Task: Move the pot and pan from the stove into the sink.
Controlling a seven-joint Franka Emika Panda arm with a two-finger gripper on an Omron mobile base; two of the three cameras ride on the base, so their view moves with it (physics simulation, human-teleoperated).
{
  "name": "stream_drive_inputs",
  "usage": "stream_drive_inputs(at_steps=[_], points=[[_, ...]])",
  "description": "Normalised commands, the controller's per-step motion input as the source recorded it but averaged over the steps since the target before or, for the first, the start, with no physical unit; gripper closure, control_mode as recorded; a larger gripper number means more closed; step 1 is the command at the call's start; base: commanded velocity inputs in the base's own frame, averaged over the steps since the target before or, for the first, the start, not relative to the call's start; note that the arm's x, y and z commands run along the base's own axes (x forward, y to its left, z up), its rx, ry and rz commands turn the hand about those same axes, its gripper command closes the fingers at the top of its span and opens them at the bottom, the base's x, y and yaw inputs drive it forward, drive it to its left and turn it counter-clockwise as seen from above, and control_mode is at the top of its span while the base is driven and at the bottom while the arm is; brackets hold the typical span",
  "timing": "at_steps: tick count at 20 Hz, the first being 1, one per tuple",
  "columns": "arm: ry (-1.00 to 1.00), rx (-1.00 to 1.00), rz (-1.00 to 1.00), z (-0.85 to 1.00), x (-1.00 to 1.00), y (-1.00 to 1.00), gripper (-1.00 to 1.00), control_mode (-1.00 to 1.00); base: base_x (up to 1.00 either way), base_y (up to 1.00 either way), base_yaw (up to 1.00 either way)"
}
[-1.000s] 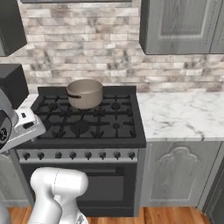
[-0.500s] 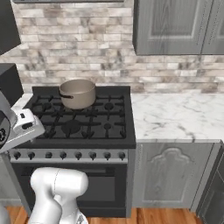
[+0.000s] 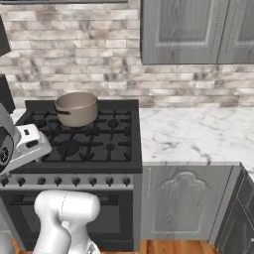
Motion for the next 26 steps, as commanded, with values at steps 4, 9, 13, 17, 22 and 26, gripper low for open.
stream_drive_inputs(at_steps=[4, 9, 13, 17, 22, 26], points=[[0.0, 0.0, 0.0, 0.0, 0.0, 0.0, -1.0, 1.0, 0.9, 0.27, -0.08], [0.0, 0.0, 0.0, 0.0, 0.0, 0.0, -1.0, -1.0, 0.33, 0.1, -0.04], [0.0, 0.0, 0.0, 0.07, 0.23, 0.08, -1.0, -1.0, 0.0, 0.0, 0.0], [-0.03, 0.0, 0.0, 0.33, 0.46, 0.24, -1.0, -1.0, 0.0, 0.0, 0.0], [-0.02, 0.0, 0.0, 0.28, 0.67, 0.32, -1.0, -1.0, 0.0, 0.0, 0.0], [0.0, 0.0, 0.0, 0.16, 0.8, 0.36, -1.0, -1.0, 0.0, 0.0, 0.0]])
